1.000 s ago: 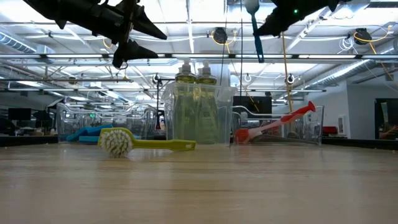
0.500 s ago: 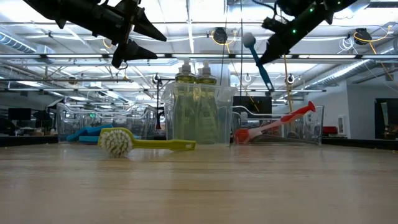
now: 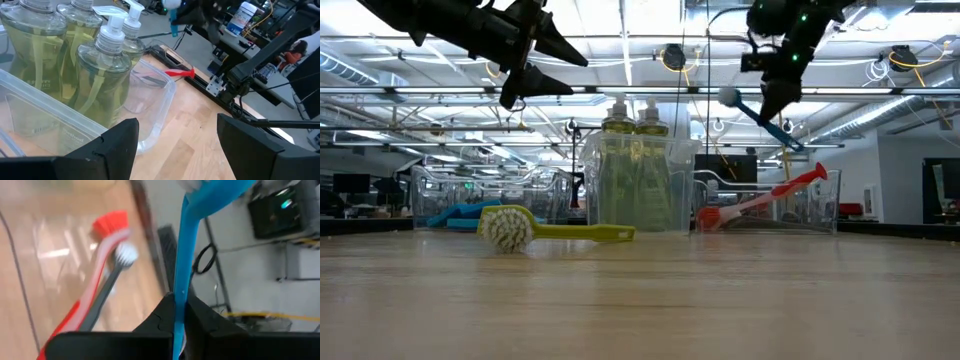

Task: Pick & Place Kitchen Sink Supplies
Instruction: Put the blue dish brush into the right transparent bin

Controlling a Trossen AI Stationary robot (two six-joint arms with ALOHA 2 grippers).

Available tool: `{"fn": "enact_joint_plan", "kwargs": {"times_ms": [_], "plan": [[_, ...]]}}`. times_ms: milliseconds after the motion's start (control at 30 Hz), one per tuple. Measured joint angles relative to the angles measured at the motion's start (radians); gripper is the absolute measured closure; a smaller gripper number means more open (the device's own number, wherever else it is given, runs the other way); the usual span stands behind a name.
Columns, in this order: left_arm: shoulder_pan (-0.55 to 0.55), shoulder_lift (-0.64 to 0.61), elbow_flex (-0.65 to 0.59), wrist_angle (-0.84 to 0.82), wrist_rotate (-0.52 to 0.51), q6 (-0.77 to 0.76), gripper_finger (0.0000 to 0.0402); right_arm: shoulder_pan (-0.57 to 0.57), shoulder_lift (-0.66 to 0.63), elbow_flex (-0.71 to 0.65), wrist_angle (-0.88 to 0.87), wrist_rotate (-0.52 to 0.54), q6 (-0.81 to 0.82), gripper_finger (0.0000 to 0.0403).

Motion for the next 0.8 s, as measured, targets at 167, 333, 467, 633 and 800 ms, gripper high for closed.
{"fn": "enact_joint_plan", "kwargs": {"times_ms": [167,333,467,633,800], "plan": [[0.000,0.000,0.000,0.000,0.000,0.000,0.0133,0.000,0.072,0.016,-0.060,0.001,0.003,0.0395],[0.000,0.000,0.000,0.000,0.000,-0.001,0.0133,0.002,0.147,0.066,-0.123,0.002,-0.022,0.0395],[0.000,0.000,0.000,0.000,0.000,-0.001,0.0133,0.003,0.210,0.107,-0.173,0.006,-0.044,0.0395],[0.000,0.000,0.000,0.000,0.000,-0.001,0.0133,0.005,0.262,0.130,-0.218,0.007,-0.068,0.0395],[0.000,0.000,0.000,0.000,0.000,-0.001,0.0133,0.022,0.289,0.130,-0.219,0.003,-0.083,0.0395]]}}
